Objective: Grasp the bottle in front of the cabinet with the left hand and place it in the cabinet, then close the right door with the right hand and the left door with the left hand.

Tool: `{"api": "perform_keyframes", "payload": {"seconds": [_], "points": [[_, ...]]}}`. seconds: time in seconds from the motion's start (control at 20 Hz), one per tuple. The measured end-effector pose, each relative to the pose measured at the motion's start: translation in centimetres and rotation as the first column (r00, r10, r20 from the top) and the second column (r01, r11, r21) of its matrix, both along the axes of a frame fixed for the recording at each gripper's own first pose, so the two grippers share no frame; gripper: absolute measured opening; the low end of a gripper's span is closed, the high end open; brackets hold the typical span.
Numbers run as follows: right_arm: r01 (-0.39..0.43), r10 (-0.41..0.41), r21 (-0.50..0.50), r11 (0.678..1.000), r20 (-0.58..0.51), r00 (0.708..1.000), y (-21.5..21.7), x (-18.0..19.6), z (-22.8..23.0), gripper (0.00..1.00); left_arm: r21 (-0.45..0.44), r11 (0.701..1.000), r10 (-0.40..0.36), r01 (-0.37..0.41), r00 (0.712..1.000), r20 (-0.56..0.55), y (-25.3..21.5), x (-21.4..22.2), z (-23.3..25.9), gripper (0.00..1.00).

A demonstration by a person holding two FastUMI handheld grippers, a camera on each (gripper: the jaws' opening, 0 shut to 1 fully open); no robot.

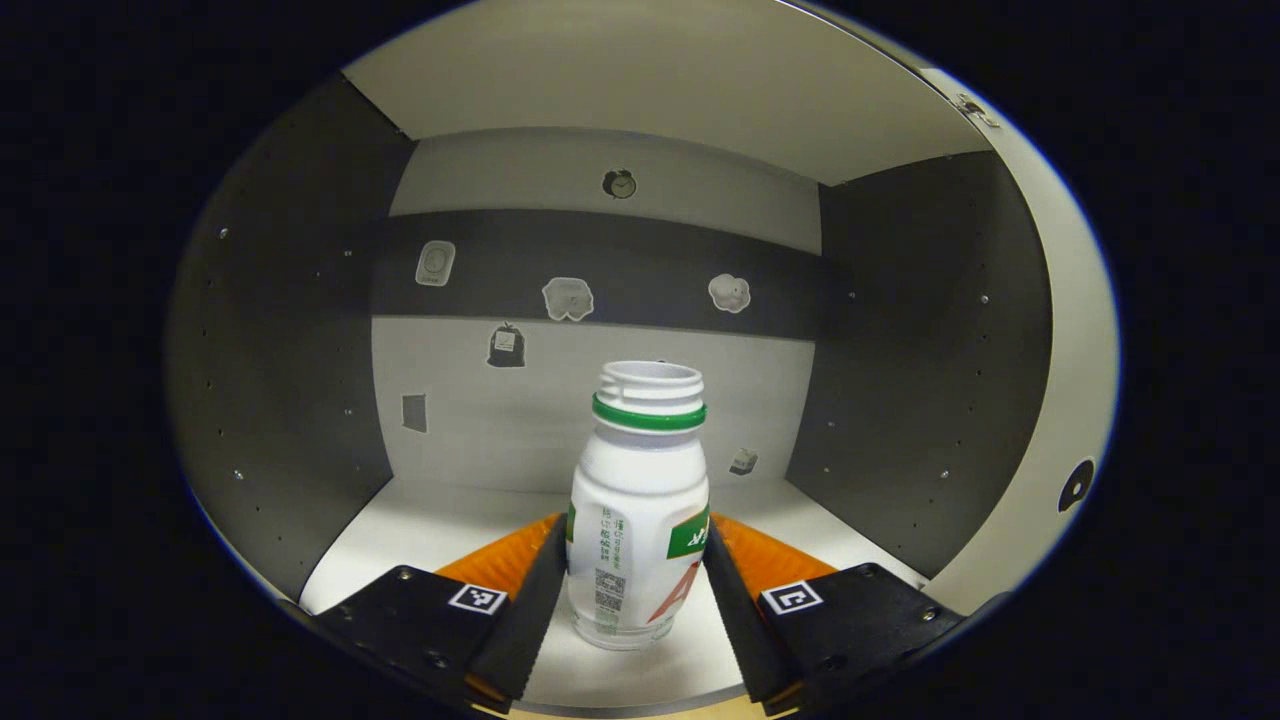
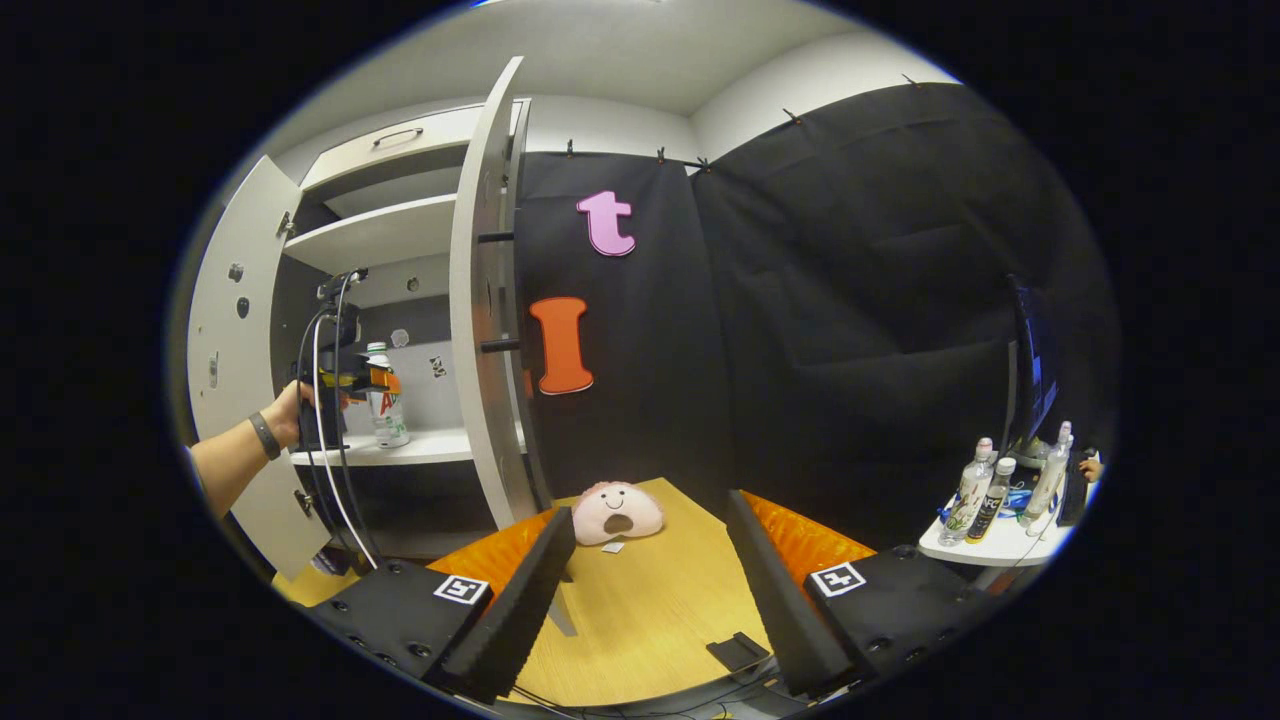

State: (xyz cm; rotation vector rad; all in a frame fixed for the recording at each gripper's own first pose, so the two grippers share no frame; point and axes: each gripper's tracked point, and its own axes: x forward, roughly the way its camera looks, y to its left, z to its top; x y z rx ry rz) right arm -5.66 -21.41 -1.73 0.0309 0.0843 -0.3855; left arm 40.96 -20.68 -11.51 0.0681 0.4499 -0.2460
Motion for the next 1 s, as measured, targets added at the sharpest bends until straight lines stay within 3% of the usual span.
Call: {"api": "perform_keyframes", "payload": {"seconds": [0.15, 0.25, 0.3, 0.35, 0.6, 0.8, 1.0], "points": [[-0.017, 0.017, -0.002, 1.000, -0.005, 1.000, 0.0, 0.0, -0.1, 1.00, -0.056, 0.998, 0.034, -0.031, 0.997, 0.071, 0.3, -0.3, 2.3, 0.96], [-0.032, 0.032, -0.008, 0.999, -0.010, 0.999, -0.2, 0.3, -0.1, 1.00, -0.084, 0.995, 0.055, -0.045, 0.991, 0.124, 0.8, -1.0, 4.6, 0.95], [-0.040, 0.040, -0.009, 0.999, -0.012, 0.999, -0.3, 0.5, 0.0, 0.94, -0.091, 0.995, 0.058, -0.045, 0.987, 0.150, 0.9, -1.6, 6.0, 0.95], [-0.050, 0.050, -0.009, 0.999, -0.016, 0.999, -0.4, 0.6, 0.0, 1.00, -0.093, 0.995, 0.060, -0.044, 0.983, 0.176, 1.0, -2.5, 7.5, 0.95], [-0.143, 0.143, -0.009, 0.990, -0.020, 0.990, -0.3, 1.4, 0.1, 1.00, -0.125, 0.991, 0.087, -0.055, 0.958, 0.273, 1.7, -8.6, 13.6, 0.95], [-0.264, 0.264, 0.007, 0.965, 0.001, 0.965, 0.9, 2.8, 0.9, 1.00, -0.139, 0.986, 0.128, -0.087, 0.939, 0.319, 2.6, -15.0, 16.2, 0.95], [-0.378, 0.378, 0.017, 0.926, 0.023, 0.926, 2.3, 3.6, 1.0, 1.00, -0.117, 0.979, 0.198, -0.169, 0.926, 0.322, 4.1, -21.6, 15.1, 0.95]]}}
